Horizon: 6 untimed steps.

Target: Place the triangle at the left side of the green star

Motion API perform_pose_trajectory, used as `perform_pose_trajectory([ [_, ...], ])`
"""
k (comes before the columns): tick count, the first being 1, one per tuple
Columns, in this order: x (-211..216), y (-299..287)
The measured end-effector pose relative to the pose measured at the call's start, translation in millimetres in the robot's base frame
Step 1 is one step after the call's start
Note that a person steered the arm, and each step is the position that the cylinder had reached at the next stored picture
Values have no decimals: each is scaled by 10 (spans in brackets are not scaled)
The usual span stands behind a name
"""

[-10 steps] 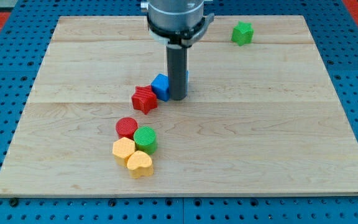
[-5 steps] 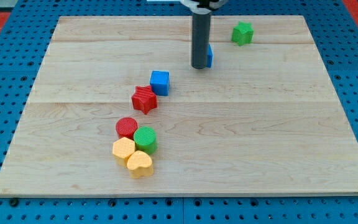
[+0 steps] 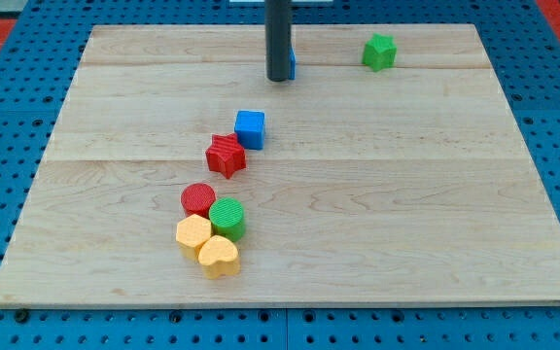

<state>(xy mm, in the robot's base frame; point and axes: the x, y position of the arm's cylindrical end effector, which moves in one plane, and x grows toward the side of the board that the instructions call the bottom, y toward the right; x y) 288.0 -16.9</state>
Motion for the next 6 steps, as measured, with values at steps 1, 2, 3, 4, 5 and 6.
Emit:
perform_pose_trajectory([
  [1, -205, -29],
  [2, -226, -29],
  [3, -393, -175],
  [4, -401, -35],
  [5, -432, -43],
  [6, -438, -5],
])
